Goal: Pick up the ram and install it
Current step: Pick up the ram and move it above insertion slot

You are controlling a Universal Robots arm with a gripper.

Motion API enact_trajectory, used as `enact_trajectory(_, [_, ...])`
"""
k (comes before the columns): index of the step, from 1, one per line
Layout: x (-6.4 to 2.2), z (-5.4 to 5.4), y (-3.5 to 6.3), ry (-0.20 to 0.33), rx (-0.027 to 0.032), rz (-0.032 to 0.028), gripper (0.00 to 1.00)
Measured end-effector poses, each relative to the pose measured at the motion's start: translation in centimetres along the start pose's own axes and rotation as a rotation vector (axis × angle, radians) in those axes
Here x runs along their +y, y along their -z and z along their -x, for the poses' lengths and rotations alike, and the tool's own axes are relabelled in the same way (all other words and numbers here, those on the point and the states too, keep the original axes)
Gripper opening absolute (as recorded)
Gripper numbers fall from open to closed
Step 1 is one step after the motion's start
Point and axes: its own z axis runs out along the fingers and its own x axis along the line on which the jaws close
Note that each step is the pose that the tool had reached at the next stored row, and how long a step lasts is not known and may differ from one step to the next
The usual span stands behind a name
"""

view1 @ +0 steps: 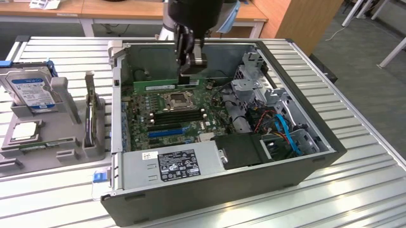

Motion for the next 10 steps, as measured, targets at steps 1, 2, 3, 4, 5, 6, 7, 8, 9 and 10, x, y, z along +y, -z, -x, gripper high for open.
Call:
enact_trajectory(1, [-0.30,0.0,0.01,0.000,0.0000,0.0000,0.11])
enact_trajectory(2, [-0.59,0.0,0.02,0.000,0.0000,0.0000,0.11])
enact_trajectory(3, [-0.84,0.0,0.04,0.000,0.0001,0.0000,0.11])
enact_trajectory(4, [-1.07,0.0,0.05,0.000,0.0001,0.0000,0.11])
enact_trajectory(5, [-1.30,0.0,0.06,0.000,0.0001,0.0000,0.11])
enact_trajectory(6, [-1.50,0.0,0.07,0.000,0.0001,0.0000,0.11])
enact_trajectory(7, [-1.62,0.0,0.08,0.000,0.0001,0.0001,0.11])
enact_trajectory(8, [-1.65,0.0,0.08,0.000,0.0001,0.0001,0.11])
enact_trajectory(9, [-1.65,0.0,0.07,0.000,0.0000,0.0000,0.11])
enact_trajectory(10, [-1.65,0.0,0.07,0.000,0.0000,0.0000,0.11])
